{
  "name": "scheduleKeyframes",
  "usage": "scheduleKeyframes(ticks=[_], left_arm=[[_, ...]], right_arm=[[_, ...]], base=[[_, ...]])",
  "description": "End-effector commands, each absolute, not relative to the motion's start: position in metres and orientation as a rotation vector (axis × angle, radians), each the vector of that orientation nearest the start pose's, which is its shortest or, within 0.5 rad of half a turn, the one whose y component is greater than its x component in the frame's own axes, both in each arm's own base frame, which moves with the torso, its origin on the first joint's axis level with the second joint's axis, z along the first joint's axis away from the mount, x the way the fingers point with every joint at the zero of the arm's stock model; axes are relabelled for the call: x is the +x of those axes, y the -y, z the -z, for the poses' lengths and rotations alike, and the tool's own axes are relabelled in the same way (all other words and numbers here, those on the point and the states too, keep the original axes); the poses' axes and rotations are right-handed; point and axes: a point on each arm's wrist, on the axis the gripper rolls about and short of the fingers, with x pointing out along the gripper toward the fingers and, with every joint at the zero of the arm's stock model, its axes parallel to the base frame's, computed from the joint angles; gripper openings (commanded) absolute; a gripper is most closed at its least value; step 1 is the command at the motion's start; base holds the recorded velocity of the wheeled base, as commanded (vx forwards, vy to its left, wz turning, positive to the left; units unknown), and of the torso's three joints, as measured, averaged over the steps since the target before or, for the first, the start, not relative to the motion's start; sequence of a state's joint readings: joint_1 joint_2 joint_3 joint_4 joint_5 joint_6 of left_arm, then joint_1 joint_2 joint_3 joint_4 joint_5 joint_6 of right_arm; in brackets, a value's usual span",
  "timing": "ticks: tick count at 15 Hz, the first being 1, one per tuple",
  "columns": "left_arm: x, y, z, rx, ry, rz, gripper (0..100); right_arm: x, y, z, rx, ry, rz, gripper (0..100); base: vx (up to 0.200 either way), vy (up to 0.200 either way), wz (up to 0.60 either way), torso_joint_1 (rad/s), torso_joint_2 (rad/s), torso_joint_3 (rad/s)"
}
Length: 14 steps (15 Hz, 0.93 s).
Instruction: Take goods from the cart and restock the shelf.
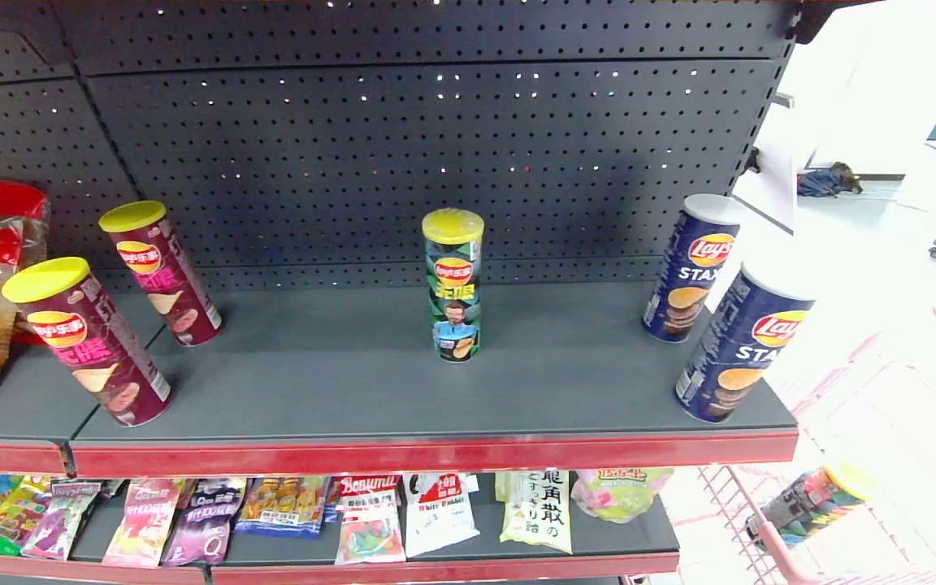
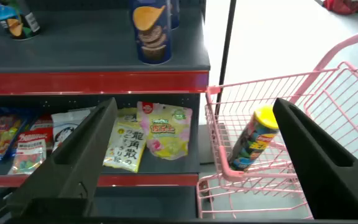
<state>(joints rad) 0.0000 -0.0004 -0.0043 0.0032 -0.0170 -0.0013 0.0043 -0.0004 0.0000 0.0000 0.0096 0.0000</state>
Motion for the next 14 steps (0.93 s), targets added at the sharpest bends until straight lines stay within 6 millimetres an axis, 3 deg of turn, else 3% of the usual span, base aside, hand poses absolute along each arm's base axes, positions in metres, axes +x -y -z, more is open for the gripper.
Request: scheduleKeyframes(ticks=[1,11,14], left_arm=[[-0.0232,0.0004,-0.0764,-0.002,0.002,0.017,100],[-0.0232,0.0004,-0.0764,-0.002,0.002,0.017,100],[-0.0232,0.0004,-0.0764,-0.002,0.002,0.017,100]], right_arm=[[-0.0228,-0.0001,-0.0756,0.0,0.002,-0.015,100],[-0.0228,-0.0001,-0.0756,0.003,0.002,-0.015,100],[-0.0228,-0.0001,-0.0756,0.003,0.002,-0.015,100]], base=[[0.0,-0.2,0.0,-0.002,0.0,0.002],[0.0,-0.2,0.0,0.0,0.0,0.004],[0.0,0.0,-0.2,-0.001,0.0,0.001]])
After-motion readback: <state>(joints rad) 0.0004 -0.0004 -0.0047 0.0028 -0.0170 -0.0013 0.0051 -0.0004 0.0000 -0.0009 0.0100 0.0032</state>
